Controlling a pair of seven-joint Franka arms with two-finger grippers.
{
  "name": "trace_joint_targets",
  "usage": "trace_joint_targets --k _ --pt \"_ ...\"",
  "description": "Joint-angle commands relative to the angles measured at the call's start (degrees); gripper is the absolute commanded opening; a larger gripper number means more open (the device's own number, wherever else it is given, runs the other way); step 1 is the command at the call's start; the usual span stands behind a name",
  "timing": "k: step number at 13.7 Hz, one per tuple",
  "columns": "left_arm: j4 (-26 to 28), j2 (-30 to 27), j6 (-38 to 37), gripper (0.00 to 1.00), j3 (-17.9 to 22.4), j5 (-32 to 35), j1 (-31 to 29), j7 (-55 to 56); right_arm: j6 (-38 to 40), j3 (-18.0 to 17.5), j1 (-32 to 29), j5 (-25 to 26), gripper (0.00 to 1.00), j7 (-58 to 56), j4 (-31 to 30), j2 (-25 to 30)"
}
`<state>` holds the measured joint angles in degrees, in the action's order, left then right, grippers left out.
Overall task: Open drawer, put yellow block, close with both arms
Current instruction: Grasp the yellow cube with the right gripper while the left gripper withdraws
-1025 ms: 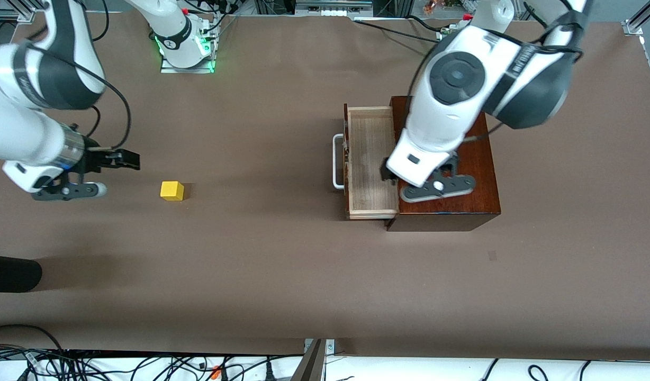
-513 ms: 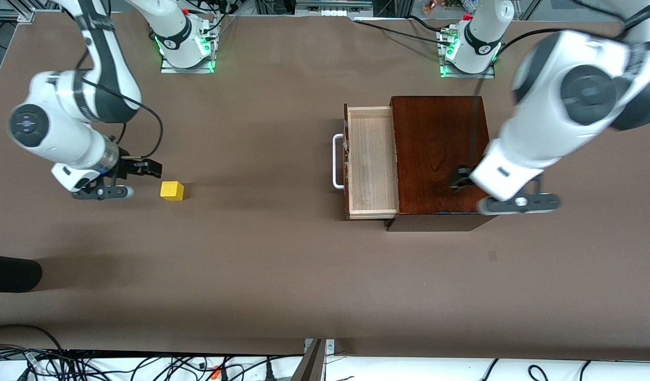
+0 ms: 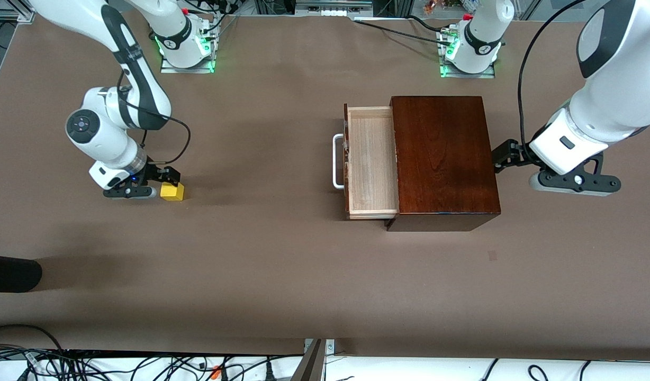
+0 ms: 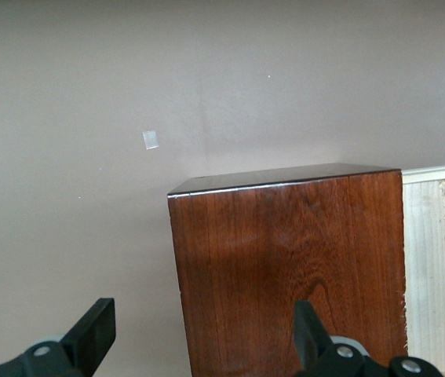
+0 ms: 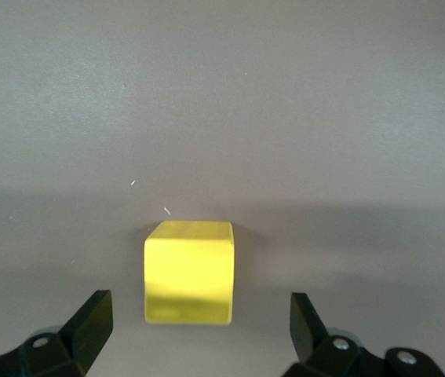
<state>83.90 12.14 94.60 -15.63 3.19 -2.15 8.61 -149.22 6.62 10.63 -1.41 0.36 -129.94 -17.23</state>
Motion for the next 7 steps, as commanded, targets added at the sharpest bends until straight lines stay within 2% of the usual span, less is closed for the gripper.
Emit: trace_joint_targets --k 1,2,7 --pt "9.8 -6.4 5.8 1.0 1.2 -1.5 0.7 -1.7 -2.9 -1.2 0.1 -0.8 1.0 1.8 -0.9 -1.0" --pt "11.3 -7.3 6.9 1.0 1.2 -1.5 0.7 -1.7 -3.3 -1.3 0.1 -0.8 1.0 2.4 -0.8 -1.3" --pt "10.8 -7.3 6.0 1.0 1.0 -1.5 -0.7 -5.4 -6.4 -2.3 0.1 -0.8 1.0 2.4 -0.8 -3.2"
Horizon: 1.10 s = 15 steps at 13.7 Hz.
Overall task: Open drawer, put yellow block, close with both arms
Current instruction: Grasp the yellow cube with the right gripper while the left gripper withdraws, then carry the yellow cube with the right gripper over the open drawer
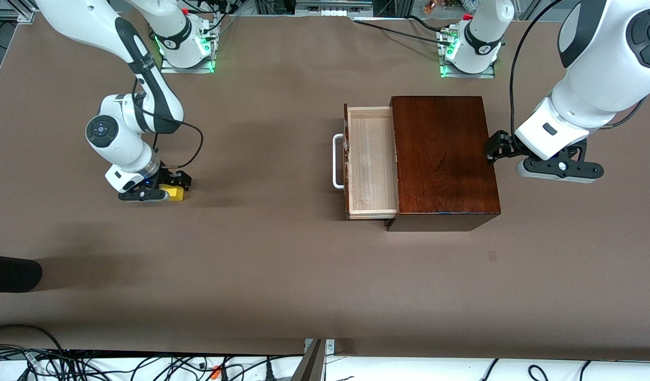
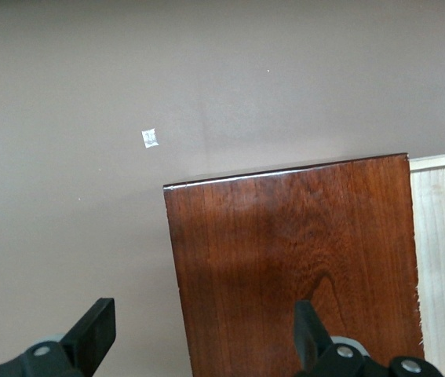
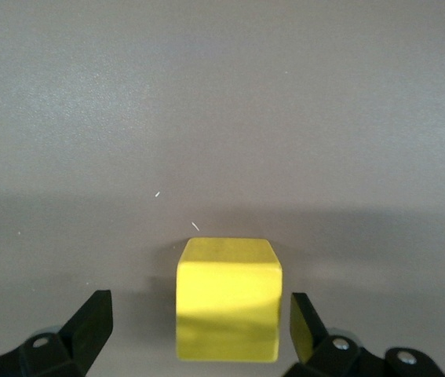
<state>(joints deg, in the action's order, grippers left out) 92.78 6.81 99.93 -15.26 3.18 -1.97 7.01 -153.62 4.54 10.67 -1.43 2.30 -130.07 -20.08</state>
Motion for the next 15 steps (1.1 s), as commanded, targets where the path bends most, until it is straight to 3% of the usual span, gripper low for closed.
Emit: trace_joint_targets --k 1,3,5,7,11,13,15 --pt "1.5 -2.0 0.2 1.0 0.7 -1.5 -1.7 -5.0 -2.0 -0.2 0.1 -0.8 1.0 0.5 -0.7 -0.4" --pt "0.0 -2.1 -2.0 1.0 3.0 -1.5 -0.7 -6.2 -2.1 -0.1 0.0 -0.8 1.0 0.1 -0.7 -0.7" --pt "-2.2 -2.1 -5.2 1.0 10.2 -1.6 5.2 -8.3 -2.1 -0.1 0.1 -0.8 1.0 0.0 -0.7 -0.8" --pt "-3.9 -2.1 -7.5 1.0 14.7 -1.6 8.6 -9.8 -2.1 -0.2 0.0 -0.8 0.97 -0.2 -0.8 -0.9" --pt "-7.9 -2.1 -11.6 1.0 17.5 -3.6 10.0 -9.9 -2.1 -0.1 -0.1 -0.7 0.82 -0.9 -0.6 -1.4" --pt "-8.4 -2.1 -13.3 1.0 17.2 -3.7 9.6 -9.9 -2.1 -0.1 -0.3 -0.7 0.69 -1.5 -0.6 -1.3" --pt "-10.2 -2.1 -15.9 1.0 17.1 -3.8 9.4 -9.9 -2.1 0.0 -0.5 -0.7 0.42 -2.6 -0.4 -1.3"
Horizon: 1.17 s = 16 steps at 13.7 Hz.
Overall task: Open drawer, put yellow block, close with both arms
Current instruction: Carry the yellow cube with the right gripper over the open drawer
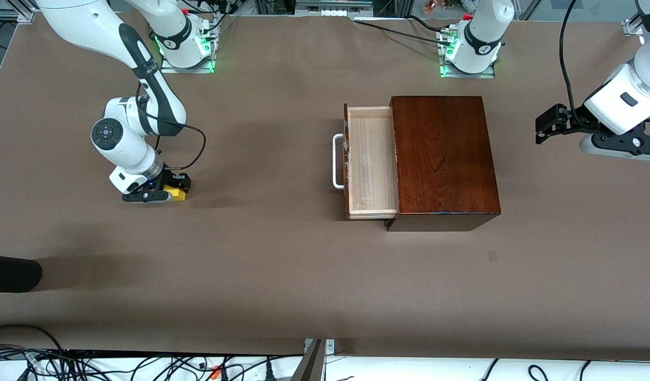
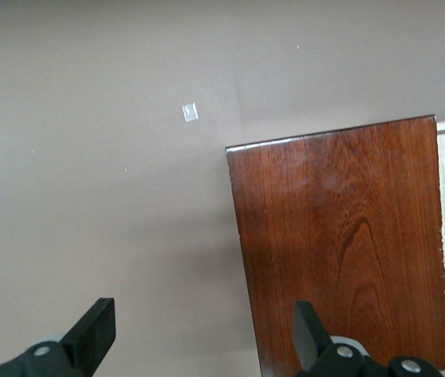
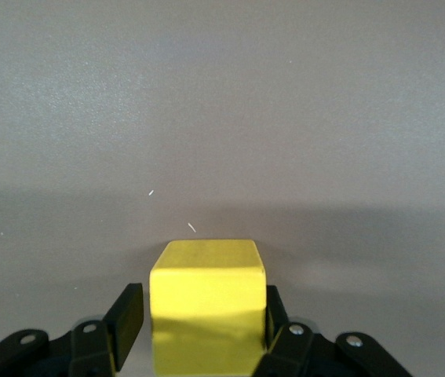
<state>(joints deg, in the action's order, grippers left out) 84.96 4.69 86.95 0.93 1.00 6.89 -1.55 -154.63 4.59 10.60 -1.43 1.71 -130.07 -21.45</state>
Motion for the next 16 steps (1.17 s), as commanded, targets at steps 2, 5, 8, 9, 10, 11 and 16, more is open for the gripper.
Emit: trace_joint_targets --k 2,5,8,9,10,11,16 --pt "-2.6 0.0 -3.3 1.0 0.9 -2.4 0.4 -1.4 -0.7 0.1 -0.5 -0.7 0.25 -2.3 0.3 0.7" --pt "-2.7 0.0 -3.7 1.0 1.3 -2.3 0.2 -3.5 6.2 -0.3 -0.1 -0.5 0.03 -2.7 4.6 2.6" --pt "-2.7 0.0 -3.5 1.0 1.2 -2.4 -1.3 -4.8 20.5 -3.2 0.0 -0.1 0.0 -4.3 12.4 6.0" --pt "-2.6 0.0 -3.5 1.0 1.0 -2.4 -1.3 -4.9 26.3 -5.3 0.0 -0.1 0.0 -5.6 16.0 7.2" --pt "-2.3 0.1 -3.5 1.0 0.8 -2.4 -1.3 -5.0 32.1 -7.6 0.0 -0.1 0.01 -6.0 19.7 7.9" --pt "-1.8 0.1 -3.4 1.0 0.6 -2.4 -1.3 -5.0 38.1 -10.6 0.0 -0.1 0.03 -6.0 24.9 8.2" --pt "-0.4 0.5 -1.1 1.0 0.5 -2.3 -1.0 -5.0 56.6 -19.1 10.9 6.1 0.01 -7.1 49.6 0.6"
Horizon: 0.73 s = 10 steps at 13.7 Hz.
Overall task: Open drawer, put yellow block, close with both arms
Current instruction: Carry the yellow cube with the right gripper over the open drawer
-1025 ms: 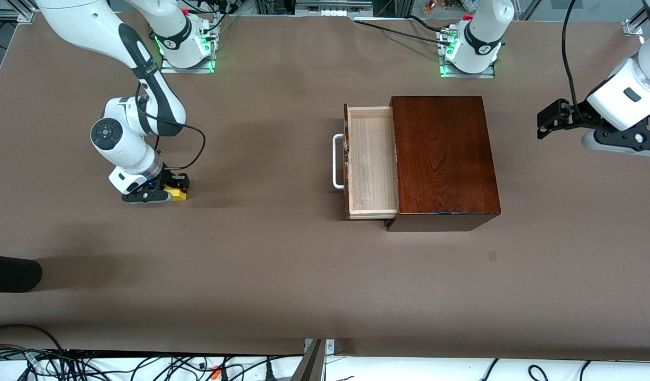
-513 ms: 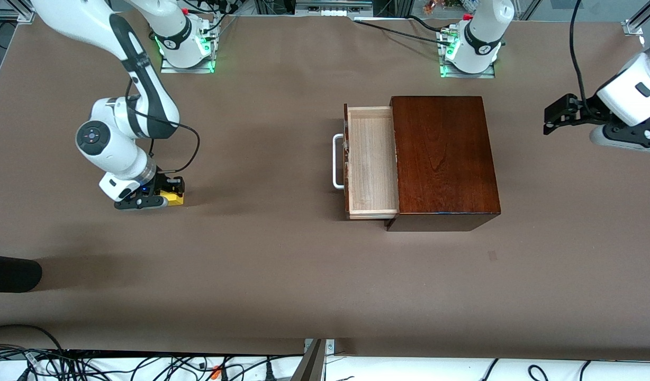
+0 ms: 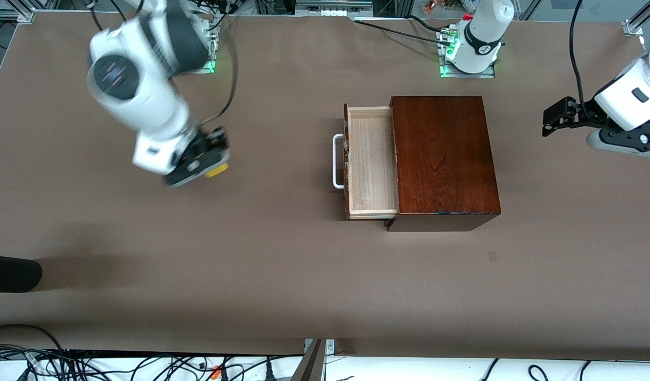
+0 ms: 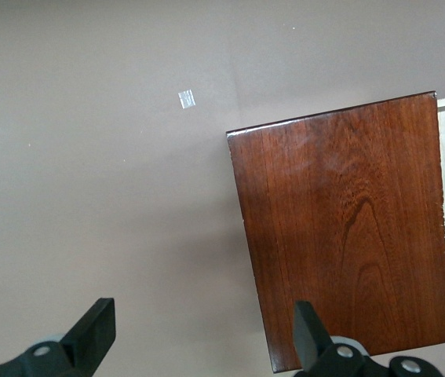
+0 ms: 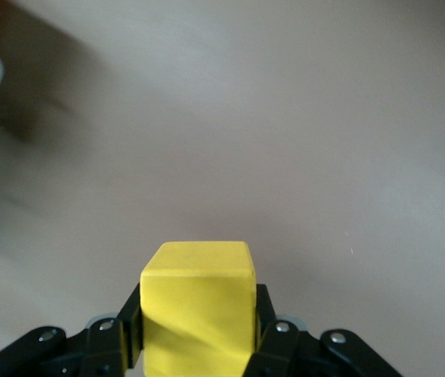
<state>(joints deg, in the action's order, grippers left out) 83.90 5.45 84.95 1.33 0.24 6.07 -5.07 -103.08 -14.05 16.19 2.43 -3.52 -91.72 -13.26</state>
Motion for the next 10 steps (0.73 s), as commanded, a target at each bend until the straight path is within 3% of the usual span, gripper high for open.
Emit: trace_joint_targets --k 1,5,10 --pt "0.7 -0.2 0.9 1.0 0.1 -1.5 -0.2 -1.4 6.7 -0.6 9.3 2.4 0.01 -1.7 16.6 -11.0" --pt "0.6 -0.2 0.8 1.0 0.0 -1.6 0.2 -1.4 6.2 -0.6 19.1 2.2 0.01 -1.4 28.9 -19.2" --pt "0.1 -0.2 0.7 1.0 -0.4 -1.6 0.3 -1.4 0.4 -0.5 26.3 6.1 0.02 -5.0 29.4 -23.2"
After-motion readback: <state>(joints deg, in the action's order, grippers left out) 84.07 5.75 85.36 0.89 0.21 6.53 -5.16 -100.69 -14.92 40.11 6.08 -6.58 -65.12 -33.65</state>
